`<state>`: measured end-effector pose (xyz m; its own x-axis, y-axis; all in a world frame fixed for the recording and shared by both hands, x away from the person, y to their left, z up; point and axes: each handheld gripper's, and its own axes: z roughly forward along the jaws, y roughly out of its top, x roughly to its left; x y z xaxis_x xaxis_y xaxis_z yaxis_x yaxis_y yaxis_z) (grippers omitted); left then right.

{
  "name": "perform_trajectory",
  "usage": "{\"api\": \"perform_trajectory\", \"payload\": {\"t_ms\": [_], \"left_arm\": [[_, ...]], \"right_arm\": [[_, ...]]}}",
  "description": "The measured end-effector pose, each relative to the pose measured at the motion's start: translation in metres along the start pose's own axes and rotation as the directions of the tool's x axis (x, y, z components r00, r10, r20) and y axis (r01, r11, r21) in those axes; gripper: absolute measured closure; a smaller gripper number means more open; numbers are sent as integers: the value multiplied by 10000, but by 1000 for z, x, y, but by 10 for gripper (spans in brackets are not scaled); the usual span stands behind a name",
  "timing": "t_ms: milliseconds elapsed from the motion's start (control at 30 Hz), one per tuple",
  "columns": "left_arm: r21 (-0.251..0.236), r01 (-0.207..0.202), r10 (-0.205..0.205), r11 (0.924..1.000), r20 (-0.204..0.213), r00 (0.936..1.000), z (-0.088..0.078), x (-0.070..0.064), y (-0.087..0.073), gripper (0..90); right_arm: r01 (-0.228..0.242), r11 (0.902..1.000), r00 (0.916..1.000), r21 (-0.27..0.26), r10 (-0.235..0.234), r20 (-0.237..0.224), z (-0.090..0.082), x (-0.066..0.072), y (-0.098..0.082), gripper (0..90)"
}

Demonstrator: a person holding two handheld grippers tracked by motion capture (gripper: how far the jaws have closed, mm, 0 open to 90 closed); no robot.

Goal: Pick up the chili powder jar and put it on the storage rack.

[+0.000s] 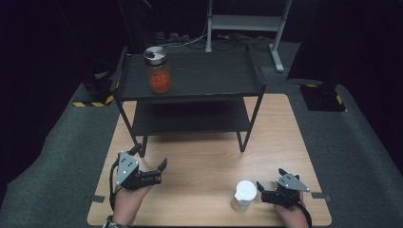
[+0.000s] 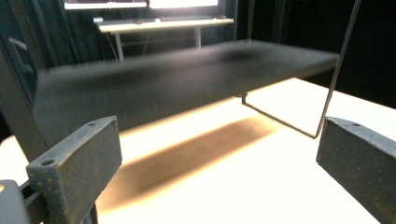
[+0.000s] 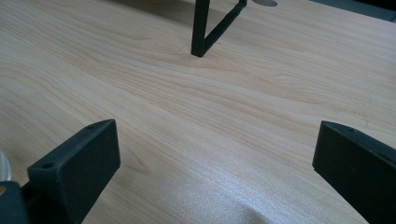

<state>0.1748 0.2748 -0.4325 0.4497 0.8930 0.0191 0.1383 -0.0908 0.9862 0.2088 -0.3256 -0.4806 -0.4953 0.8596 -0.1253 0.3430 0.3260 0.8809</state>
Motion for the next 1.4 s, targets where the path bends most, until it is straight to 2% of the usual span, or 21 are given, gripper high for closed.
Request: {"api": "perform_trajectory", "payload": {"t_ms": [300,533,600,700,867,1033,1100,1233,1400], "left_arm": [[863,255,-253,9959,-34,9997,3,2,-37,5],[1682,160,-169,9856,42,9998,9,4,-50,5],[2107,-18,16,9775,14,10000,12,2,-52,5],[2605,-581,593,9637,33,9982,16,-2,-52,5],[2773,-806,856,9574,-60,9963,18,-5,-51,5],[3261,-1242,1361,9372,-138,9906,22,-13,-45,5],[3259,-1288,1408,9366,-132,9900,22,-13,-45,5],[3157,-1031,1148,9432,-185,9932,20,-10,-46,5],[3229,-1094,1215,9401,-175,9924,21,-11,-45,5]], "right_arm": [[32,10000,10000,39,-32,13,0,1,1,0],[43,10000,10000,50,-43,7,1,1,1,0],[35,10000,10000,59,-35,7,1,0,1,0],[34,10000,10000,71,-34,1,1,0,1,0],[79,9999,10000,100,-80,28,1,1,2,0],[74,9999,9999,116,-76,94,1,2,2,0],[69,9999,9999,129,-70,124,1,3,2,0],[-1,9999,9999,144,-1,135,1,2,3,0],[25,10000,9999,62,-26,161,0,3,1,0]]}}
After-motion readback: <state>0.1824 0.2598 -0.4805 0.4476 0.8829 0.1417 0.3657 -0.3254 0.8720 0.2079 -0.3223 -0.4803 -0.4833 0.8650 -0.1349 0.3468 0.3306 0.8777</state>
